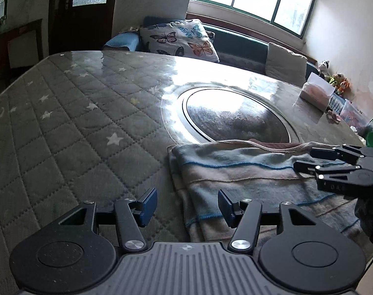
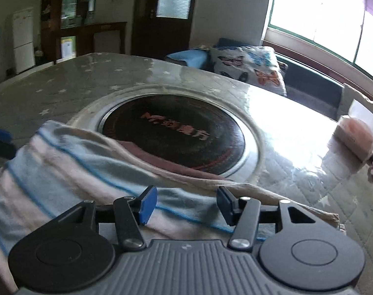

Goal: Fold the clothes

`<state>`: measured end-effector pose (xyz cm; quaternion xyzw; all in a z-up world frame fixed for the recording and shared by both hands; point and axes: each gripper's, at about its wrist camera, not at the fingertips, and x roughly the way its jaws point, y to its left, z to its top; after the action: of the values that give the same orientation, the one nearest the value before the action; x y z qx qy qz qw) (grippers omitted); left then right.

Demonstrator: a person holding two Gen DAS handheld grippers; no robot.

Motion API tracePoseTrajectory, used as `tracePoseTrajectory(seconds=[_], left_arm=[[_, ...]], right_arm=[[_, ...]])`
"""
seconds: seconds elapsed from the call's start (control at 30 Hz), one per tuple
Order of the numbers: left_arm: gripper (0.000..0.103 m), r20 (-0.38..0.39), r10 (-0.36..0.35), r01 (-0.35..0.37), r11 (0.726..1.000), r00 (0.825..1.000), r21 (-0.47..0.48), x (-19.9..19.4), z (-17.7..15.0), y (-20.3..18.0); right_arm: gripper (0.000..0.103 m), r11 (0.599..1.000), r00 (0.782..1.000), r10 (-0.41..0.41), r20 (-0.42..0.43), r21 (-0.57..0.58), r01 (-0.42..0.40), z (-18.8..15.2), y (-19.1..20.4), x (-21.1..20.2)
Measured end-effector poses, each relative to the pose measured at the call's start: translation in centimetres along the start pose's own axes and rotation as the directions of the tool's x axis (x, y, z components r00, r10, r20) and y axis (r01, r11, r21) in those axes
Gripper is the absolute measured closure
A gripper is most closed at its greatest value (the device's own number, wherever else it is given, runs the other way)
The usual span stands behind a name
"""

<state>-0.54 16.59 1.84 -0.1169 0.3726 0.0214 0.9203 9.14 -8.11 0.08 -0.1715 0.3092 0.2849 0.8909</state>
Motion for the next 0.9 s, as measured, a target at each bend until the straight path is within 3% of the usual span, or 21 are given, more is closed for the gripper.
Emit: tracePoseTrajectory(seconds=[0.23,0.47,0.63,0.9], left_arm=[[0.047,-0.013,-0.032,0.032,0.999,0.999,-0.013,-0.1,-0.6,0.1],[0.05,-0.031,-0.032,0.032,0.999,0.999,-0.024,0.6,-1.0,0.5],[0.05,-0.022,-0.024,0.023,0.999,0.999,-0.044,0.3,-0.9,1.0],[0.045,0.008,-0.031,0.031,0.995,0.999,-0.094,-0.8,-0.3,1.9]], right_arm=[[0.044,0.997,0.999,0.045,-0.012,-0.068,-0.046,-1.4,2.6,-2.7],[0.041,0.973,0.989,0.151,0.002,-0.177,-0.148,-1.4,7.1,-5.6],[0.041,0.934,0.968,0.253,0.011,-0.263,-0.241,-1.0,10.5,-6.6],[0.046,0.84,0.912,0.407,-0.044,-0.374,-0.393,-0.7,16.3,-6.5]])
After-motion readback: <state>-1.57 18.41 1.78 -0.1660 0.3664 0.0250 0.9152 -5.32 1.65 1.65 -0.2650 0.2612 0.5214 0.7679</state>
